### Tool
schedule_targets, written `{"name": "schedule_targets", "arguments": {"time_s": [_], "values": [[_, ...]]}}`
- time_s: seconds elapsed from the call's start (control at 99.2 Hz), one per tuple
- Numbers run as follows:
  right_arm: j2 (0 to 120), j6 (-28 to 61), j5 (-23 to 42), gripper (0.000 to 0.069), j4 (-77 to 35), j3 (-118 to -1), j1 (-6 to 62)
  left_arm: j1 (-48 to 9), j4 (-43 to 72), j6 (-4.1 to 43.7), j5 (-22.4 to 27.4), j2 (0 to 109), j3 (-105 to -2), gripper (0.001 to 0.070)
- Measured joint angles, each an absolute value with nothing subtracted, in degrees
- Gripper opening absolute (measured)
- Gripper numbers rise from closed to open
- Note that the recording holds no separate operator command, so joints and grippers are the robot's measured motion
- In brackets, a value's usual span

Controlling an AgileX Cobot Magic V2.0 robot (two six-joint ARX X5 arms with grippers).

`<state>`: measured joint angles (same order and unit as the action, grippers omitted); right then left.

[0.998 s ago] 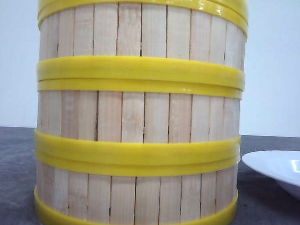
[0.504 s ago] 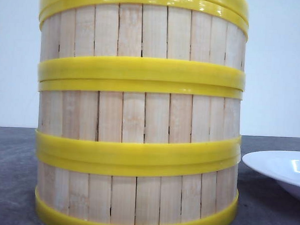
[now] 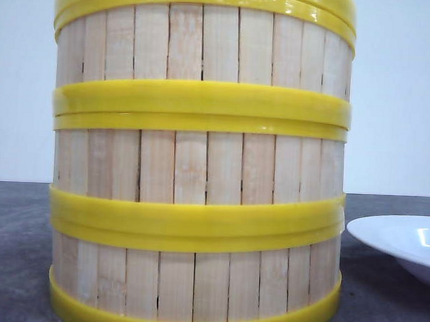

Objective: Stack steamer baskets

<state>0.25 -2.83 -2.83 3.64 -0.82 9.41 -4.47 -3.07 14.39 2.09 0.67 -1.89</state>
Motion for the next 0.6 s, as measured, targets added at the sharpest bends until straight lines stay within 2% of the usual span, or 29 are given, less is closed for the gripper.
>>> {"name": "schedule_targets", "arguments": {"time_s": [0.171,0.373,0.605], "values": [[0.3,-2.8,-2.8,0.0009,3.7,-0.8,9.4,-1.6,1.0,14.4,1.5,0.3,-1.8,0.0073],[0.3,-2.8,-2.8,0.0009,3.7,-0.8,9.4,-1.2,6.3,13.3,1.5,0.3,-1.8,0.0073],[0.3,-2.8,-2.8,0.0009,3.7,-0.8,9.4,-1.2,-0.9,13.1,1.9,0.3,-1.8,0.0073]]}}
